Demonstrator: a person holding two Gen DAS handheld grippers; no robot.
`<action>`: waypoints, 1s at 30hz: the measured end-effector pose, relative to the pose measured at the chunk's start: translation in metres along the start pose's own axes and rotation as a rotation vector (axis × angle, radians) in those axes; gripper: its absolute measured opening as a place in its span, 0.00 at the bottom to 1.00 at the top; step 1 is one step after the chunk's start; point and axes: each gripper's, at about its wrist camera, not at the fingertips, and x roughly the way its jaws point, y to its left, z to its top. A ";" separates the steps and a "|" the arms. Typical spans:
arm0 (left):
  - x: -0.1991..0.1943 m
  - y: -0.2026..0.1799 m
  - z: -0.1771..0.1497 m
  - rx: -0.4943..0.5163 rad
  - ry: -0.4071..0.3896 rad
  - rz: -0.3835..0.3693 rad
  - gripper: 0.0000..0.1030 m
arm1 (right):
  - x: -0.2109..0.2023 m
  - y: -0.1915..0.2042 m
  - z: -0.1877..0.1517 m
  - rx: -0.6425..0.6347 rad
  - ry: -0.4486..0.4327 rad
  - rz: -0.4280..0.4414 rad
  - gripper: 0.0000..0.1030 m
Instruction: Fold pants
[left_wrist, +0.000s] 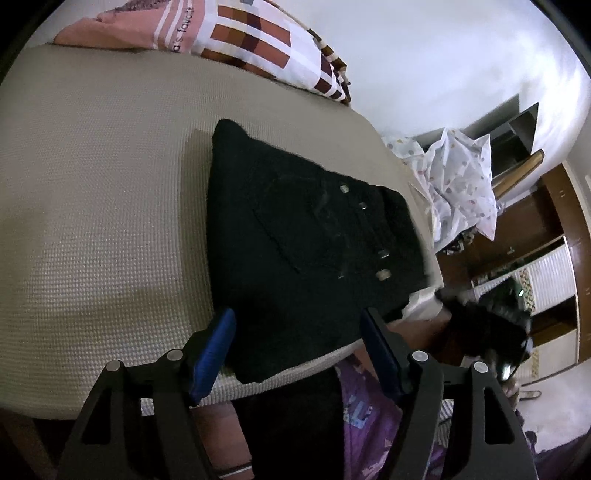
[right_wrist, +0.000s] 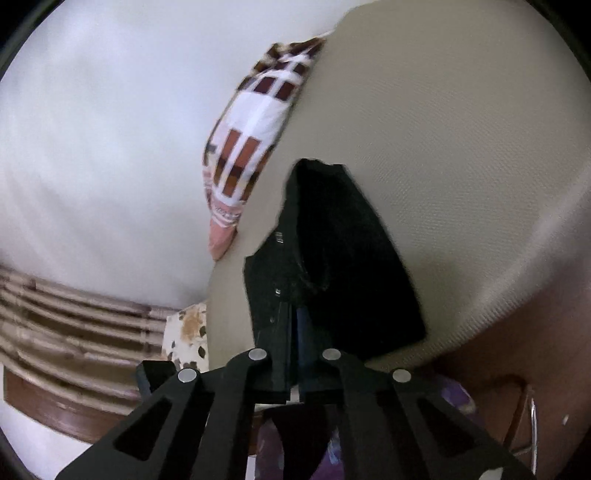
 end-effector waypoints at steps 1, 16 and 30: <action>0.001 -0.001 0.001 0.004 0.000 0.001 0.70 | 0.001 -0.007 -0.002 0.018 0.012 -0.008 0.00; 0.017 -0.003 -0.005 0.012 0.050 0.008 0.70 | 0.046 -0.032 -0.002 0.181 0.098 0.111 0.46; 0.018 0.006 -0.006 -0.016 0.057 0.002 0.70 | 0.054 0.003 0.007 -0.008 -0.022 0.046 0.19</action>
